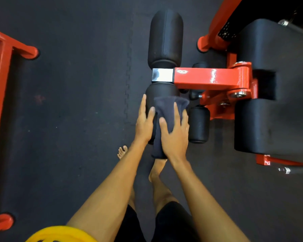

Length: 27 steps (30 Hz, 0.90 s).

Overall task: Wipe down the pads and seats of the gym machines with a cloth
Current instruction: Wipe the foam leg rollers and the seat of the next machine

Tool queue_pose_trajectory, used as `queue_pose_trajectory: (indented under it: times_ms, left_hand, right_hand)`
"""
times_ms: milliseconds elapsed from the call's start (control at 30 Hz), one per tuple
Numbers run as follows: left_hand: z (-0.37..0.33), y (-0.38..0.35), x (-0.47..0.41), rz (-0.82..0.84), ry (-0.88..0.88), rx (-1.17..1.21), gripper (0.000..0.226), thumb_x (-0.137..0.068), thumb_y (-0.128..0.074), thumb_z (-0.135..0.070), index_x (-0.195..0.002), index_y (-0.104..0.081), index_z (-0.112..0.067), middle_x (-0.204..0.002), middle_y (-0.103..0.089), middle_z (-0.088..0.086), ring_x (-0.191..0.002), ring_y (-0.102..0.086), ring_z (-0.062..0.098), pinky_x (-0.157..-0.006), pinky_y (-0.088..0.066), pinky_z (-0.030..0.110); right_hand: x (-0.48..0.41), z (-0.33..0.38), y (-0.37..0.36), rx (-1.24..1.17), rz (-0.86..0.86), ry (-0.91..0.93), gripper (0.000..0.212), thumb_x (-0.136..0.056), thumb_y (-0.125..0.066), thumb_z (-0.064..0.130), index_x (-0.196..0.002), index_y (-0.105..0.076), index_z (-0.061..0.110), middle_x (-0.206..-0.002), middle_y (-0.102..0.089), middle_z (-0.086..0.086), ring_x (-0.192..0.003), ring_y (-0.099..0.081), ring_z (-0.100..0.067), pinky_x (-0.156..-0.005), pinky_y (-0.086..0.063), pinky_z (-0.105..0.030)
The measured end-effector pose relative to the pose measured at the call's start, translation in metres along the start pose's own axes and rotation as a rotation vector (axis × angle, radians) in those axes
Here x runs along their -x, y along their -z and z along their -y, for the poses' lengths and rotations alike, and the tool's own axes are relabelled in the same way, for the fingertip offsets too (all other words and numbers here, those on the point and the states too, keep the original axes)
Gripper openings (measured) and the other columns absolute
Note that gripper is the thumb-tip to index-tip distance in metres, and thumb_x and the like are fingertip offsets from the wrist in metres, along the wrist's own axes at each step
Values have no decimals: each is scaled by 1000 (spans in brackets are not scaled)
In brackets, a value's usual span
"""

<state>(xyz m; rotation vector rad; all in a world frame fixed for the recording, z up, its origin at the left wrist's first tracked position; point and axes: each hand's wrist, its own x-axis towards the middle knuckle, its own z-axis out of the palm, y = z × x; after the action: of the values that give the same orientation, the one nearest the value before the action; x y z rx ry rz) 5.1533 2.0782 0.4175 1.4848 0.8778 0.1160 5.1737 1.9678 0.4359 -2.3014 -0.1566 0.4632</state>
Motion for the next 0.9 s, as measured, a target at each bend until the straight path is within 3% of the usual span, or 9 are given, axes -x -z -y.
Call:
queue_pose_trajectory:
  times_ms: [67, 167, 333, 467, 600, 667, 767, 900]
  left_hand:
    - [-11, -15, 9, -79, -36, -169, 56, -104, -31, -39, -159, -20, -40, -167, -10, -18, -152, -11, 1, -121, -12, 26]
    - [-24, -32, 18, -120, -47, -287, 62, -99, -18, -51, -159, -20, -37, -167, -6, -19, -153, 1, 0, -120, 1, 20]
    - [-6, -10, 1, -113, 4, -50, 49, -111, -27, -30, -160, -22, -30, -165, -22, -14, -150, -19, 2, -123, -15, 27]
    - [4, 6, -11, -25, 154, 40, 53, -109, -33, -45, -159, -27, -29, -163, -29, -11, -144, -27, 0, -125, -20, 35]
    - [-9, -5, -7, -74, 224, -25, 56, -108, -32, -49, -160, -22, -34, -165, -27, -7, -150, -27, 16, -119, -19, 32]
    - [-27, -19, 6, -143, 211, -200, 56, -107, -32, -46, -160, -15, -38, -167, -20, -8, -152, -22, 18, -120, -17, 43]
    - [-33, -30, 22, -145, 100, -294, 55, -108, -31, -38, -161, -13, -36, -169, -8, -11, -154, -8, 8, -122, -10, 40]
    - [-10, -4, 9, -132, 76, -101, 50, -110, -34, -27, -159, -27, -26, -165, -27, -8, -149, -24, 6, -125, -19, 35]
  right_hand:
    - [13, -8, -4, -28, -17, -75, 64, -96, -41, 64, -156, -22, 50, -168, -18, 6, -151, -25, -23, -117, -34, -52]
    - [-40, 5, -3, -16, 2, -70, 59, -101, -42, 58, -156, -23, 51, -167, -22, 2, -149, -31, -27, -114, -37, -54]
    - [-80, 23, 0, 41, 47, 37, 60, -101, -41, 57, -157, -18, 53, -169, -14, 9, -150, -26, -26, -116, -33, -56]
    - [-6, -1, 5, -30, 48, 71, 62, -100, -41, 58, -157, -17, 53, -169, -13, 9, -152, -20, -19, -120, -31, -50]
    - [13, -18, 9, -52, 109, -7, 64, -100, -40, 63, -157, -15, 53, -170, -9, 7, -154, -16, -21, -121, -27, -51]
    - [-32, -5, 7, -62, 108, -65, 63, -102, -42, 59, -158, -15, 51, -170, -12, 2, -153, -22, -27, -120, -28, -54]
    - [-93, 25, 5, -23, 94, -36, 60, -102, -39, 58, -158, -18, 51, -167, -18, 2, -147, -30, -34, -115, -33, -59]
    - [-64, 22, 5, 12, 86, 27, 61, -102, -42, 58, -158, -17, 52, -169, -14, 3, -149, -26, -30, -118, -31, -55]
